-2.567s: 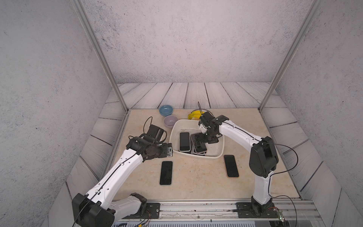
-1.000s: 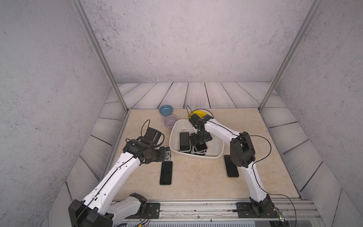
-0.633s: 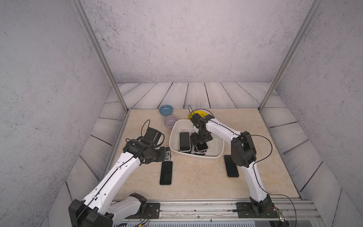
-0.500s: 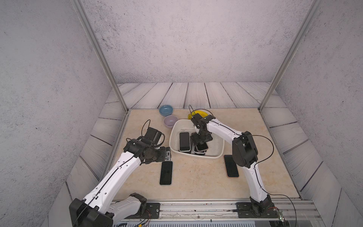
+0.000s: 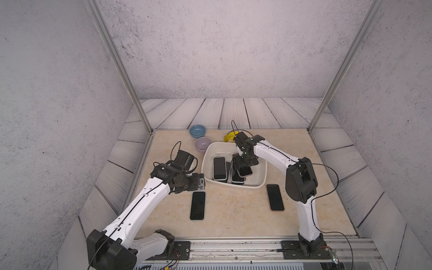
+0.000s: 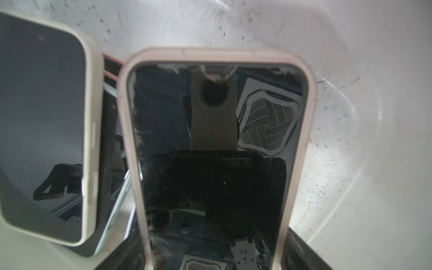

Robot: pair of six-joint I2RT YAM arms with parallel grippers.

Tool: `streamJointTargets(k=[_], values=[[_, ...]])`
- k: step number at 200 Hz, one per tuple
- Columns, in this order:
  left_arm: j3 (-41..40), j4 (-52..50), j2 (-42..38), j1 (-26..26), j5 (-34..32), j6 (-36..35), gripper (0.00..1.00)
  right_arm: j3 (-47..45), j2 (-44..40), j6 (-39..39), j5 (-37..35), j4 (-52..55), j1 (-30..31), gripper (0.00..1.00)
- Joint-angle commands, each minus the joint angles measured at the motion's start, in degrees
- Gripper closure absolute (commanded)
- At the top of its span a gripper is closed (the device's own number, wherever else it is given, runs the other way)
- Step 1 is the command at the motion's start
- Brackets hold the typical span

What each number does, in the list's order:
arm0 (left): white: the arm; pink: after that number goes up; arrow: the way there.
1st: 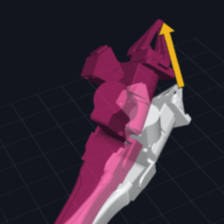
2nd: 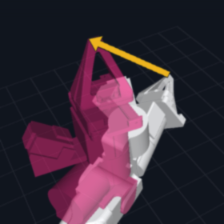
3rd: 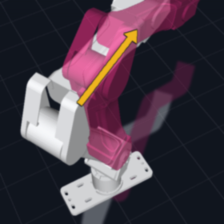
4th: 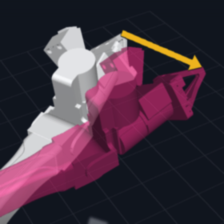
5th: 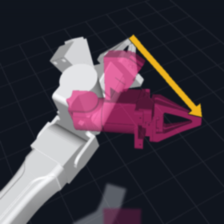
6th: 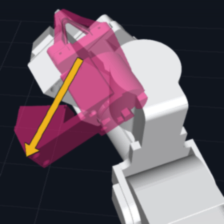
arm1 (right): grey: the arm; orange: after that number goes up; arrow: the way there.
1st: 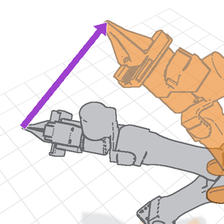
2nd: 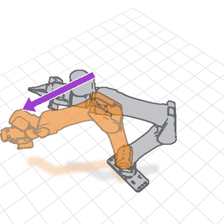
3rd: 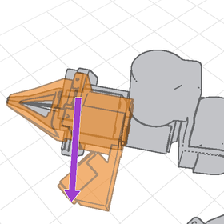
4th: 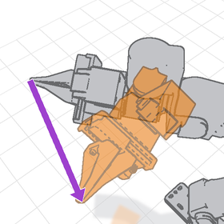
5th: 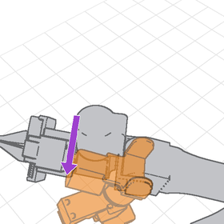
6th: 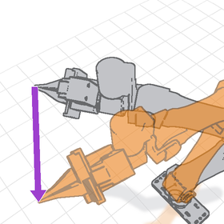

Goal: Take the phone out of the storage box
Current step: Place the phone at the center of the board.

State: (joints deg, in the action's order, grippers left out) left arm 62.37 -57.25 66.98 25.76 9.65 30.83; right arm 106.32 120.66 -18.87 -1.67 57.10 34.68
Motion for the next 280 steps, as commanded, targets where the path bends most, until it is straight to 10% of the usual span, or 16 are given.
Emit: streamJointTargets(k=[1,206,280], values=[[0.2,0.6,0.6,-0.4,1.0,-0.7,0.07,1.9,-4.2,-1.2,0.0,1.3,-0.3,0.23],[-3.4,12.1,6.9,-0.3,21.6,1.4,0.07,-45.3,-50.4,-14.0,17.2,7.5,-0.2,0.26],[-3.9,11.1,6.5,-0.3,22.4,1.0,0.07,-58.3,-54.6,-20.6,16.8,4.6,1.0,0.27]])
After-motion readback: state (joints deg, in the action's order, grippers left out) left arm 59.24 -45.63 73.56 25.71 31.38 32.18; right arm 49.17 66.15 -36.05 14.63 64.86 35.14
